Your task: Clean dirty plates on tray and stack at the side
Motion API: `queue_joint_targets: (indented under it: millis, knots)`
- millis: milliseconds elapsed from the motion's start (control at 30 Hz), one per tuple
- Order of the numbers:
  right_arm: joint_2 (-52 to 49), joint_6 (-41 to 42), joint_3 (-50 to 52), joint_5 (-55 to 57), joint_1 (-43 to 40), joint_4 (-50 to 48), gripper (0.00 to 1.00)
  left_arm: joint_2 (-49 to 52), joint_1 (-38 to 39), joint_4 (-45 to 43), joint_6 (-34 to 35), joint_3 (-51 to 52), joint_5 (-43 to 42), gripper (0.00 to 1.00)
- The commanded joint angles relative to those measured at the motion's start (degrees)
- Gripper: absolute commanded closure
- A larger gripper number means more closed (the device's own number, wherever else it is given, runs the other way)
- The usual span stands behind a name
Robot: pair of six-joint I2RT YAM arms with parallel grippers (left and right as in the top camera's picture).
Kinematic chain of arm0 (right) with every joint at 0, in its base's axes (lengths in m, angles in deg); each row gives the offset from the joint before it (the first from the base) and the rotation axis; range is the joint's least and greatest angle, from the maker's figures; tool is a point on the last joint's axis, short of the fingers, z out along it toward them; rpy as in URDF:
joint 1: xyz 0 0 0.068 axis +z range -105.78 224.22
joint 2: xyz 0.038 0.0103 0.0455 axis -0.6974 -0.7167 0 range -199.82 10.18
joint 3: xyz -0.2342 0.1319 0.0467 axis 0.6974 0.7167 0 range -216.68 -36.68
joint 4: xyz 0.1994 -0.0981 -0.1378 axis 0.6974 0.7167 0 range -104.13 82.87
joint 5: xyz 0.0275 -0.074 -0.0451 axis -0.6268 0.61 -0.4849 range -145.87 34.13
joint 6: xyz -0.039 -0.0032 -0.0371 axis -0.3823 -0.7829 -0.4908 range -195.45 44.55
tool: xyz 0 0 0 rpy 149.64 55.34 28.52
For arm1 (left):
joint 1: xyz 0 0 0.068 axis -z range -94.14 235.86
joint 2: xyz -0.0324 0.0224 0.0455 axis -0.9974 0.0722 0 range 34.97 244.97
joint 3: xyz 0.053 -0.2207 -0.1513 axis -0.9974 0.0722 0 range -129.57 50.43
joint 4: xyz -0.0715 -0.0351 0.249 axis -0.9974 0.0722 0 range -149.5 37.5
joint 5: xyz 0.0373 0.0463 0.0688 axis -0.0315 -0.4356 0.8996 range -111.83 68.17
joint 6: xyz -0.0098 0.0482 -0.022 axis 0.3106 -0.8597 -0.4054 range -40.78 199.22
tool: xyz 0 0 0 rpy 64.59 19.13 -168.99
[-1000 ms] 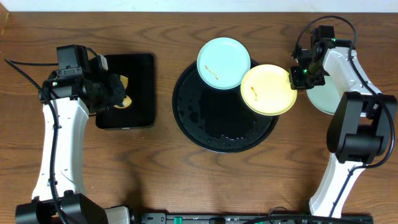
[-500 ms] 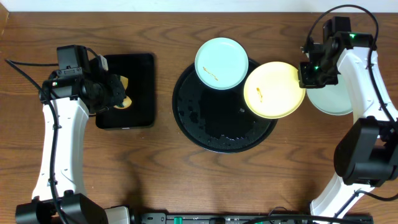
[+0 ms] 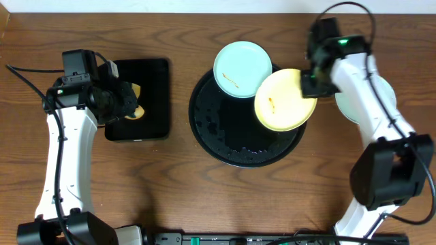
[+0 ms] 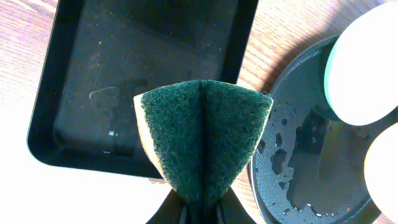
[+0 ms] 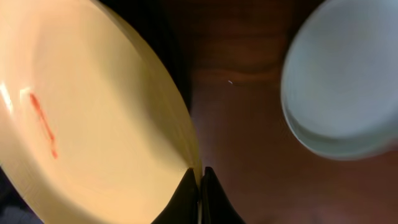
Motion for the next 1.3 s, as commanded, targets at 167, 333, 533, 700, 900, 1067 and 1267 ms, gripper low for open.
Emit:
queue_joint_targets:
  millis: [167,333,533,700,900,1067,1267]
  knots:
    - [3.85,18.56,-0.87,17.77,14.38,2.69,0.99,0.17,0.07,-0.07,-1.25,0.52,0.55,0.92]
    - [3.85,17.42,-0.87,17.05,18.14,1.97,0.99,0.17,0.07,-0.07,-1.66,0.50,0.55,0.92]
    - [3.85,16.55,-0.85,15.52,18.62,1.68,0.99,0.17,0.11,-0.50,-2.08,0.50,0.52,0.92]
    - [3.85,15.82,-0.85,7.21,15.69,1.60,0.99,0.17,2.62,-1.36,-7.96,0.50,0.52,0.92]
    - [3.87,11.87,-0.81,-4.96,10.08,3.89,0.99,0.17,9.70,-4.50,-10.43,0.52,0.55,0.93]
    - [3.87,10.47,0.68,-3.67,8.72,5.18,0.99,0.17,16.63,-6.21,-8.98,0.50,0.52,0.92]
    - [3.87,11.52,4.72,-3.30,9.16,2.99,0.99,0.22,24.68,-6.56,-7.10,0.52,0.55,0.92]
